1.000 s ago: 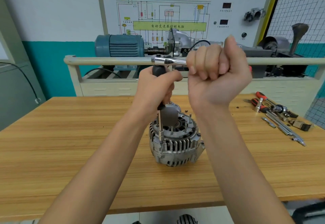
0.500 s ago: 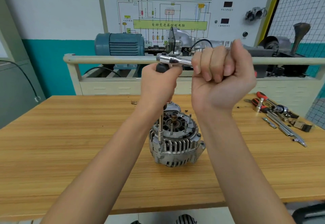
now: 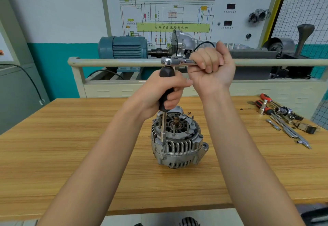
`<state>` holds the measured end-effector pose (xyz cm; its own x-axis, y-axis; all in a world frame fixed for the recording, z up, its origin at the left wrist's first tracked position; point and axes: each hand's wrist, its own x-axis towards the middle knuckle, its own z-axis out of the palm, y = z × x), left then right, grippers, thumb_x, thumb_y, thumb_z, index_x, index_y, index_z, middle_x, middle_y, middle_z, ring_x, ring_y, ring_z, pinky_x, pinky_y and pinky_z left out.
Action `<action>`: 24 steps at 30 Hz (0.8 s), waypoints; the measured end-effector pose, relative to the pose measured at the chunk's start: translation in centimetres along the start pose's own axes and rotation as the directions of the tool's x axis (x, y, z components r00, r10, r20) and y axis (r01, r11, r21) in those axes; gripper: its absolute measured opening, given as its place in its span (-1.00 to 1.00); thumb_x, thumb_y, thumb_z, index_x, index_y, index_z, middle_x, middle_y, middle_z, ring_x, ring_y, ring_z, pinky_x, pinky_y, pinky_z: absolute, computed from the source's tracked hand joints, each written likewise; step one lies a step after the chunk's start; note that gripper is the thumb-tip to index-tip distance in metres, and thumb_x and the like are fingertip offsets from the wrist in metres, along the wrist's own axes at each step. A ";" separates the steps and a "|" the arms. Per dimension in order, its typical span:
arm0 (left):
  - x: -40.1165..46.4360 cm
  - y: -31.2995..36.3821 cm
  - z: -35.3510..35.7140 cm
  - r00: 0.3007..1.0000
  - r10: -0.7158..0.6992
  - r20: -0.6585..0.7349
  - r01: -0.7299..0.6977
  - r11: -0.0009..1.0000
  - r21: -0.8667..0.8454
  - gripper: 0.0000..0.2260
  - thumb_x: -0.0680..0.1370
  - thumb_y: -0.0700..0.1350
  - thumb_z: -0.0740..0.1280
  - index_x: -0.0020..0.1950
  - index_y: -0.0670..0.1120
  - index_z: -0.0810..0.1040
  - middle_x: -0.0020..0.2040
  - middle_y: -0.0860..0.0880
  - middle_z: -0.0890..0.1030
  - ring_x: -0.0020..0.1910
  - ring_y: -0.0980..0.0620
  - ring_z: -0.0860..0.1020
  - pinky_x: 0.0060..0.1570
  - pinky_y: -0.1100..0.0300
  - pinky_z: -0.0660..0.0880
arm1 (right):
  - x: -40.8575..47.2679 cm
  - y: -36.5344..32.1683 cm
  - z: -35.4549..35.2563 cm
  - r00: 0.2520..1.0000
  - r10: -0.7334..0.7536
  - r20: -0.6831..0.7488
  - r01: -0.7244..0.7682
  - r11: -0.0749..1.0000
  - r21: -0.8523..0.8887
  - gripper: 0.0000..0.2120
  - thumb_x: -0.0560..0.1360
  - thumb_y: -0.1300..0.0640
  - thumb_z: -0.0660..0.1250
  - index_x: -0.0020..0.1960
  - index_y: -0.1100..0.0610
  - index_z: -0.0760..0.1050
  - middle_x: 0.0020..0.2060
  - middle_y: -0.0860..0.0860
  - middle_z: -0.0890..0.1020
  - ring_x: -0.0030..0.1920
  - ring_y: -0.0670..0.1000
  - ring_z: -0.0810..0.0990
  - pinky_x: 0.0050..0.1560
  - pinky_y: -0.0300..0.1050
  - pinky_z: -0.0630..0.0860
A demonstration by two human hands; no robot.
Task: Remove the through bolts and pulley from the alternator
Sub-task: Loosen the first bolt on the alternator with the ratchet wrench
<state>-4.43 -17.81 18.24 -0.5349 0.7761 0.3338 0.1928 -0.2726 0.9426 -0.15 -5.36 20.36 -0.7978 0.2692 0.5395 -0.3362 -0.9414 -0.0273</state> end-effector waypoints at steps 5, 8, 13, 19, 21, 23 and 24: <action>0.3 -0.4 0.5 0.988 -0.019 -0.151 0.013 0.999 -0.042 -0.53 0.55 -0.27 0.24 -0.52 -0.02 0.19 -0.63 0.06 0.16 -0.68 0.13 0.08 -0.63 0.39 0.06 | -1.3 0.4 0.6 0.987 -0.157 0.040 0.162 0.969 -0.186 -0.56 0.44 0.21 0.14 -0.61 0.10 0.21 -0.70 -0.04 0.18 -0.65 -0.06 0.15 -0.55 -0.22 0.18; 0.6 -0.7 1.5 0.926 0.027 -0.376 -0.024 1.000 0.013 -0.59 0.52 -0.29 0.27 -0.45 -0.03 0.21 -0.60 0.07 0.18 -0.65 0.12 0.08 -0.60 0.38 0.07 | -3.0 1.8 1.2 0.922 -0.284 0.263 0.372 0.837 -0.402 -0.53 0.50 0.26 0.12 -0.59 0.11 0.23 -0.68 -0.05 0.20 -0.62 -0.06 0.14 -0.49 -0.17 0.15; 1.0 -1.0 2.6 0.764 0.174 -0.621 -0.097 0.983 0.156 -0.65 0.46 -0.30 0.33 -0.39 -0.06 0.23 -0.42 -0.06 0.22 -0.40 0.00 0.15 -0.47 0.22 0.11 | -4.6 5.3 1.8 0.714 -0.405 0.571 0.700 0.448 -0.557 -0.64 0.45 0.38 0.17 -0.43 0.04 0.33 -0.60 -0.06 0.31 -0.58 -0.08 0.22 -0.43 -0.14 0.15; 0.0 -0.7 1.2 0.886 0.139 -0.442 -0.061 0.980 0.188 -0.69 0.44 -0.38 0.34 -0.39 -0.11 0.32 -0.57 0.01 0.29 -0.60 0.05 0.23 -0.54 0.29 0.22 | -2.5 1.9 1.3 0.894 -0.213 0.394 0.390 0.803 -0.451 -0.50 0.50 0.27 0.10 -0.61 0.07 0.25 -0.69 -0.07 0.25 -0.62 -0.07 0.13 -0.50 -0.19 0.14; -0.1 -0.2 0.7 0.933 0.133 -0.334 -0.065 0.976 0.209 -0.71 0.45 -0.36 0.37 -0.40 -0.13 0.37 -0.56 -0.02 0.35 -0.58 0.00 0.30 -0.51 0.25 0.30 | -1.5 0.6 0.8 0.969 -0.123 0.215 0.187 0.932 -0.311 -0.53 0.47 0.20 0.12 -0.62 0.10 0.25 -0.70 -0.05 0.21 -0.63 -0.06 0.11 -0.53 -0.23 0.18; -0.1 0.0 0.6 0.967 0.112 -0.229 -0.072 0.981 0.178 -0.68 0.45 -0.34 0.37 -0.44 -0.11 0.38 -0.56 -0.03 0.35 -0.57 -0.02 0.32 -0.49 0.25 0.33 | -0.7 -0.2 0.1 0.995 -0.019 0.102 0.030 0.993 -0.111 -0.54 0.46 0.20 0.13 -0.62 0.13 0.21 -0.71 -0.02 0.19 -0.61 -0.07 0.06 -0.55 -0.23 0.18; 0.0 0.0 0.7 0.978 0.100 -0.181 -0.074 0.987 0.142 -0.64 0.46 -0.34 0.37 -0.47 -0.10 0.36 -0.57 -0.02 0.33 -0.59 -0.01 0.30 -0.50 0.26 0.31 | -0.3 -0.4 -0.1 0.997 0.020 0.076 -0.018 0.999 -0.030 -0.54 0.46 0.20 0.13 -0.61 0.13 0.20 -0.71 -0.02 0.17 -0.59 -0.08 0.04 -0.56 -0.23 0.18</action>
<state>-3.81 -17.39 18.25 -0.6530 0.6295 0.4212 0.3468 -0.2459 0.9051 0.19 -5.04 20.10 -0.7640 0.2337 0.6015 -0.3362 -0.9397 -0.0620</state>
